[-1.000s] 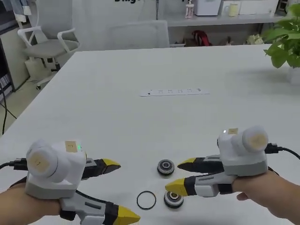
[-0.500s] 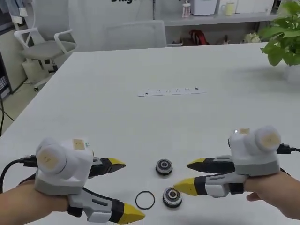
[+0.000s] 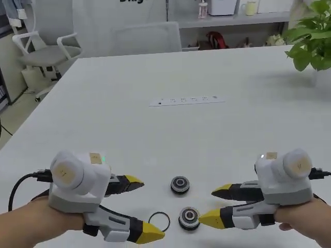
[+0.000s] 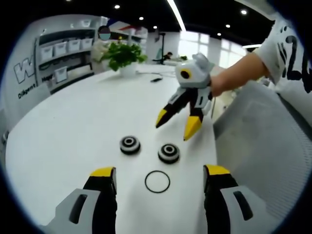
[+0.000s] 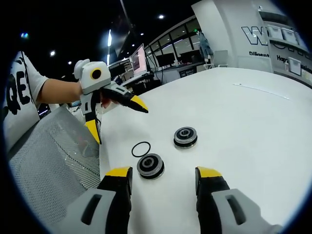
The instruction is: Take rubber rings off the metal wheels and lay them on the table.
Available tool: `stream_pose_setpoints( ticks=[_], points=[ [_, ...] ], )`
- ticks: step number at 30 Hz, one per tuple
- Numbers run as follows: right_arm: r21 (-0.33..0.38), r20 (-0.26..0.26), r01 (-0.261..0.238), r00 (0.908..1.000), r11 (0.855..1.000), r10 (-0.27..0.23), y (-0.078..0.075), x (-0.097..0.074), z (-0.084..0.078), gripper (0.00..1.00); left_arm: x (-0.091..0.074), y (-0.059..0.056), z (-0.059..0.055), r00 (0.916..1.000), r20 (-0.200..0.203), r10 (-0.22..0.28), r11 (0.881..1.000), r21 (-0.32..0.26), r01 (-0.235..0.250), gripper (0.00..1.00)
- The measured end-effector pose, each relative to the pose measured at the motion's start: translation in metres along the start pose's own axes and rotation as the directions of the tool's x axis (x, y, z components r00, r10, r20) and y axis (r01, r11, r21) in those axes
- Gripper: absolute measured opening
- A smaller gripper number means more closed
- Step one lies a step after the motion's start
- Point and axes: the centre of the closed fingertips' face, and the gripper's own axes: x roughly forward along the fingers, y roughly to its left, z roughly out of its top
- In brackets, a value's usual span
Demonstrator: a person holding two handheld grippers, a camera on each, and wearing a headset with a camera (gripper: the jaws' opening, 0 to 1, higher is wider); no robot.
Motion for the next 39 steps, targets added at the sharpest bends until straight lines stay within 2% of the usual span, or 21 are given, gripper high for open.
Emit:
stream_pose_setpoints(
  ticks=[17,39],
  points=[
    [-0.037,-0.024,-0.038,0.999,0.999,0.037,0.01,0.011,-0.009,0.39,0.025,-0.005,0.003,0.9994,-0.002,-0.033,0.999,-0.02,0.033,0.63],
    [-0.107,-0.052,-0.066,0.9968,0.992,0.061,0.019,0.021,-0.016,0.25,0.055,-0.025,0.005,0.9954,-0.017,-0.094,0.995,-0.034,0.093,0.48]
  ],
)
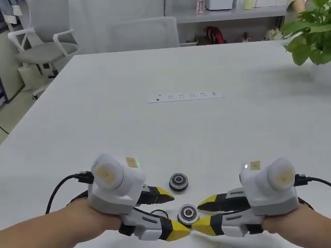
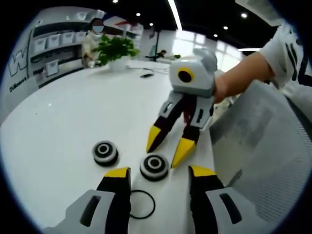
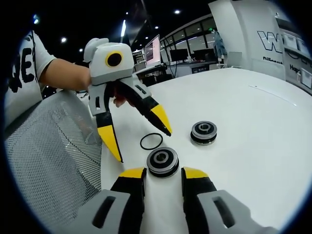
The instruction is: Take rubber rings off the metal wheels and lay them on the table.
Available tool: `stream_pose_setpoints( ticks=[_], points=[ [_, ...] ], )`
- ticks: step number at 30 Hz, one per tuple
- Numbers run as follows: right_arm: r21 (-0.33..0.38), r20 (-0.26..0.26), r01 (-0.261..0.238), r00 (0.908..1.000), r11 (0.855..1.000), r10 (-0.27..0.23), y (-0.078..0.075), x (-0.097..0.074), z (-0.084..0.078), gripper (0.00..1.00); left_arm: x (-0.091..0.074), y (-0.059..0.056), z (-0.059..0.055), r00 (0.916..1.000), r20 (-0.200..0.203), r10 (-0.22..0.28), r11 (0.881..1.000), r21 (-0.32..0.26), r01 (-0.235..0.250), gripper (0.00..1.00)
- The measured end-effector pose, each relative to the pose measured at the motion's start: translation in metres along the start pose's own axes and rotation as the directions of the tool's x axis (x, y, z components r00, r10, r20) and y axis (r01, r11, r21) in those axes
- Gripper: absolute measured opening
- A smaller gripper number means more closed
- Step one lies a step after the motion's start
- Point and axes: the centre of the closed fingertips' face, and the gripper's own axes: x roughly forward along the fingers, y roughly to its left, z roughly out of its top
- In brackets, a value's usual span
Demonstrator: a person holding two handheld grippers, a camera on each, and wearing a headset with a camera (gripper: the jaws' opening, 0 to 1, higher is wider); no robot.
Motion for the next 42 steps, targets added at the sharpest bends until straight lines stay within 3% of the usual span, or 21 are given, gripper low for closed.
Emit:
stream_pose_setpoints(
  ticks=[25,38,42],
  points=[
    [-0.009,-0.01,-0.005,0.9999,1.0,0.005,0.002,0.002,-0.002,0.22,0.011,0.002,0.0,0.9998,-0.008,0.019,1.0,0.023,-0.019,0.23],
    [-0.009,-0.008,0.0,1.0,1.0,0.0,0.001,0.002,-0.002,0.21,0.017,0.004,0.002,0.998,-0.018,0.061,0.992,0.112,-0.059,0.14],
    [-0.013,-0.009,0.001,1.0,1.0,-0.001,0.0,0.002,-0.002,0.21,0.017,0.004,0.002,0.9975,-0.018,0.068,0.992,0.11,-0.066,0.14]
  ],
)
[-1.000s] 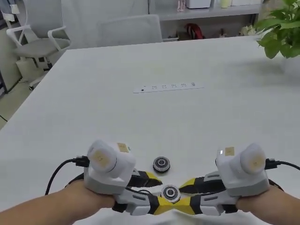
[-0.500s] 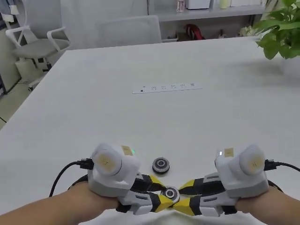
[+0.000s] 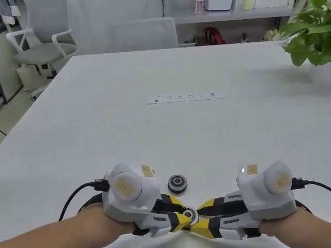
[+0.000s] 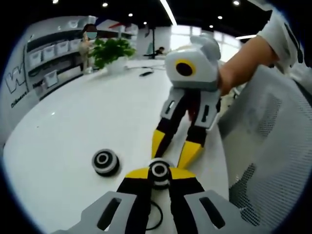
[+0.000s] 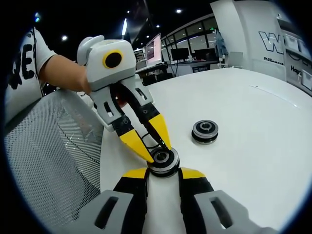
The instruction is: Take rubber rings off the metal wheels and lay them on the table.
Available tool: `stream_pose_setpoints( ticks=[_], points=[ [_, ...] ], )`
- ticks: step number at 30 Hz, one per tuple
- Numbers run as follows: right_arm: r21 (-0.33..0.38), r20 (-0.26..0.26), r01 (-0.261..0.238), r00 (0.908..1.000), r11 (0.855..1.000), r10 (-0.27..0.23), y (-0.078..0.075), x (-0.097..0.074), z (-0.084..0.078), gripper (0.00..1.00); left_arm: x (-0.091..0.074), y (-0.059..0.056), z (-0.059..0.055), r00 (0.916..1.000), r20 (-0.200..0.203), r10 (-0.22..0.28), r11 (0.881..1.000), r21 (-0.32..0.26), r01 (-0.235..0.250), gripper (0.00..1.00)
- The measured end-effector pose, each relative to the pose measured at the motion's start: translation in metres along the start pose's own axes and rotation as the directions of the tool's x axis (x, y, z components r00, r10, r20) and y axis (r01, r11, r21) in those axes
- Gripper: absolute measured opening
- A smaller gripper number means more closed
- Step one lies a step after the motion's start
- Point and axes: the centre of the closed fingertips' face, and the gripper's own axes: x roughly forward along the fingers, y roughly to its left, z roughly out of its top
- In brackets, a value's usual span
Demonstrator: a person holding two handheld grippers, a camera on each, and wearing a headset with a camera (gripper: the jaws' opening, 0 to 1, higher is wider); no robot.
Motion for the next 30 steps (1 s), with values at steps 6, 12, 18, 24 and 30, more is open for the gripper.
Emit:
stream_pose_setpoints(
  ticks=[6,12,18,24,30],
  points=[
    [-0.017,-0.004,0.005,1.0,1.0,-0.005,-0.0004,-0.0004,-0.0006,0.2,-0.0002,0.0005,-0.0001,0.9999,0.004,0.01,1.0,0.007,-0.011,0.14],
    [-0.031,-0.009,0.009,0.9999,0.999,-0.01,-0.0022,-0.0017,-0.0025,0.17,0.0,0.0012,-0.0003,0.9998,0.008,0.019,1.0,0.009,-0.019,0.13],
    [-0.035,-0.009,0.01,0.9999,0.999,-0.01,-0.0023,-0.0021,-0.0029,0.16,-0.0001,0.0017,0.0,0.9997,0.015,0.022,1.0,-0.006,-0.022,0.13],
    [-0.008,-0.006,0.012,0.9999,1.0,-0.012,-0.0057,-0.0059,-0.0061,0.05,0.0001,0.0019,0.0004,0.9994,0.019,0.028,1.0,-0.008,-0.028,0.13],
    [0.042,0.005,0.018,0.9998,0.999,-0.019,-0.006,-0.006,-0.0069,0.0,-0.0001,0.0012,0.0003,0.9992,0.021,0.035,0.999,-0.009,-0.035,0.13]
  ],
)
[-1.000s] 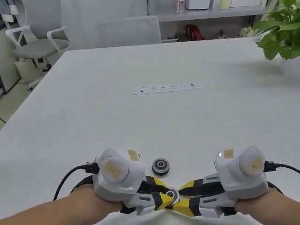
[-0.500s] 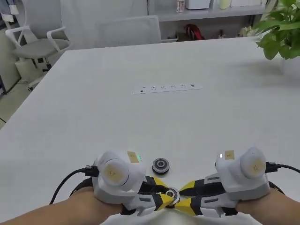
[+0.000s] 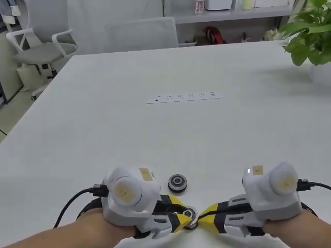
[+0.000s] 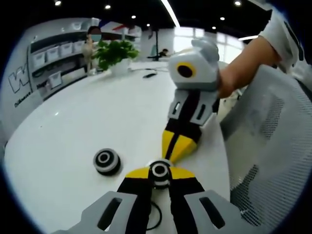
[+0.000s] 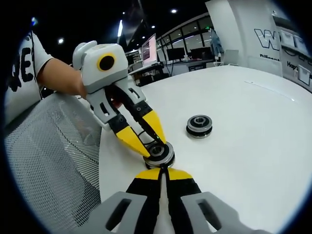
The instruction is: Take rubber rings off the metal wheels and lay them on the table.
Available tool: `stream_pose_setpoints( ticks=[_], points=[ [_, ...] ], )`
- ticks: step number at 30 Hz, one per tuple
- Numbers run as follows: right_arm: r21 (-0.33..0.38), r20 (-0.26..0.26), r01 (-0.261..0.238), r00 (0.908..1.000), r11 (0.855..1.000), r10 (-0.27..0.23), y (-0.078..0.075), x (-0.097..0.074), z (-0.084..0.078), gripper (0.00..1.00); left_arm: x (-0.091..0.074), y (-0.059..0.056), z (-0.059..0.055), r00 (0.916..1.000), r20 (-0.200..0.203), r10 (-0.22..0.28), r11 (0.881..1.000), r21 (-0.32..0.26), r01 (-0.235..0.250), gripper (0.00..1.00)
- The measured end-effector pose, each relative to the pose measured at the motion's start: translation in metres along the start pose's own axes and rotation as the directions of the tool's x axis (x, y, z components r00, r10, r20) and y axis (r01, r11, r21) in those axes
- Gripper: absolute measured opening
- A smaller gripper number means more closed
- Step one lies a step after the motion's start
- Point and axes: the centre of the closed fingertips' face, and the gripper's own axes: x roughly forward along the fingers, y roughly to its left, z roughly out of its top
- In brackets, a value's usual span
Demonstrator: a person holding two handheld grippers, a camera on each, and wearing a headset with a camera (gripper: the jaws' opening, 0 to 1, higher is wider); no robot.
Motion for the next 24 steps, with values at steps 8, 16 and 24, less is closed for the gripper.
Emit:
stream_pose_setpoints(
  ticks=[8,16,24],
  points=[
    [0.11,0.027,0.006,0.9996,0.994,-0.009,-0.005,-0.003,-0.001,0.0,0.002,-0.001,0.001,0.9999,-0.002,0.011,1.0,-0.001,-0.011,0.13],
    [0.225,0.075,0.016,0.9966,0.974,-0.034,-0.013,-0.011,0.0,0.0,0.005,-0.002,0.003,0.9998,-0.001,0.022,1.0,-0.006,-0.022,0.12],
    [0.308,0.149,-0.017,0.9884,0.951,-0.031,-0.016,-0.014,0.01,0.0,0.005,-0.002,0.003,0.9996,-0.007,0.029,1.0,-0.006,-0.029,0.12]
  ],
)
